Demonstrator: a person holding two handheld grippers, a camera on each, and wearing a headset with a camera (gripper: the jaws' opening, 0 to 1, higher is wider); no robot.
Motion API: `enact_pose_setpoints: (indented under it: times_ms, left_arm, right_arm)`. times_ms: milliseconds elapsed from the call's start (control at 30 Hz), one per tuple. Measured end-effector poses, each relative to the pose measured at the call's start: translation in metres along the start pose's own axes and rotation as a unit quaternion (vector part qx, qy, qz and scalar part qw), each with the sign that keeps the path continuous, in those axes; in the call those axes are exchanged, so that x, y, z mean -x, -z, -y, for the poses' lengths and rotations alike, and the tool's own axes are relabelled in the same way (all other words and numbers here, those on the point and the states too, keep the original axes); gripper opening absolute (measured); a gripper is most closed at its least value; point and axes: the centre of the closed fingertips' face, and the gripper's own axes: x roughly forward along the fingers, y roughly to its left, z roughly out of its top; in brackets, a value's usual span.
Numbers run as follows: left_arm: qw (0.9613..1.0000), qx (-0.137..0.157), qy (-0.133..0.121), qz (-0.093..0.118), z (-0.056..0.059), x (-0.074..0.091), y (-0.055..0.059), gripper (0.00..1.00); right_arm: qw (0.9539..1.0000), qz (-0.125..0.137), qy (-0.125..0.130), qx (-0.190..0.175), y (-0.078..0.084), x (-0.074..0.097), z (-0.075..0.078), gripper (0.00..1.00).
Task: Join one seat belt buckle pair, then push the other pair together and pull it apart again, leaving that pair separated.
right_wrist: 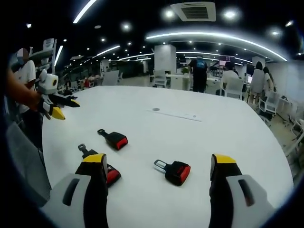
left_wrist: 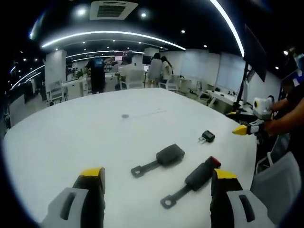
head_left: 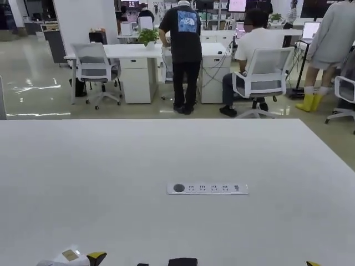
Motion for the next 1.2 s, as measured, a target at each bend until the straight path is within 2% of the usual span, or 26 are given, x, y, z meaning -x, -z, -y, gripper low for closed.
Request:
enact_pose_setpoints:
  times_ms: [67, 133, 300, 333, 400, 467, 633, 800, 967, 1200]
  left_arm:
    - [1.0, -0.004, -0.005, 0.007, -0.002, 0.01, 0.004, 0.95]
    - [0.9999, 0.0, -0.008, 0.014, 0.005, 0.019, 0.005, 0.95]
    - [0.9998, -0.001, -0.015, 0.014, 0.012, 0.036, 0.011, 0.95]
    - [0.9997, 0.003, -0.016, 0.02, 0.012, 0.04, 0.011, 0.95]
    - [0.9996, 0.003, -0.018, 0.023, 0.012, 0.046, 0.012, 0.95]
    - [0.9994, 0.006, -0.02, 0.027, 0.006, 0.053, 0.013, 0.95]
    - [0.9992, 0.005, -0.023, 0.032, 0.006, 0.066, 0.015, 0.95]
    - [0.9992, -0.009, -0.021, 0.031, 0.009, 0.075, 0.019, 0.95]
    - [0.9993, -0.007, -0.023, 0.029, 0.011, 0.079, 0.026, 0.96]
    - [0.9993, -0.007, -0.023, 0.028, 0.01, 0.084, 0.03, 0.96]
  right_arm:
    - [1.0, 0.005, 0.001, 0.001, -0.002, 0.007, -0.003, 0.91]
    - [1.0, 0.006, 0.001, 0.004, -0.003, 0.012, -0.007, 0.91]
    - [0.9999, 0.011, -0.003, 0.008, -0.001, 0.027, -0.019, 0.91]
    - [0.9999, 0.011, -0.003, 0.008, -0.001, 0.03, -0.021, 0.91]
    - [0.9998, 0.013, -0.002, 0.012, 0.001, 0.035, -0.025, 0.91]
    - [0.9999, 0.014, -0.002, 0.007, 0.002, 0.039, -0.024, 0.91]
    - [0.9999, 0.015, 0.001, 0.007, 0.005, 0.049, -0.029, 0.91]
    - [0.9999, 0.011, 0.004, 0.002, 0.012, 0.056, -0.032, 0.91]
    - [0.9999, 0.009, 0.008, -0.004, 0.019, 0.065, -0.037, 0.91]
    - [0.9998, 0.006, 0.016, -0.007, 0.024, 0.075, -0.032, 0.91]
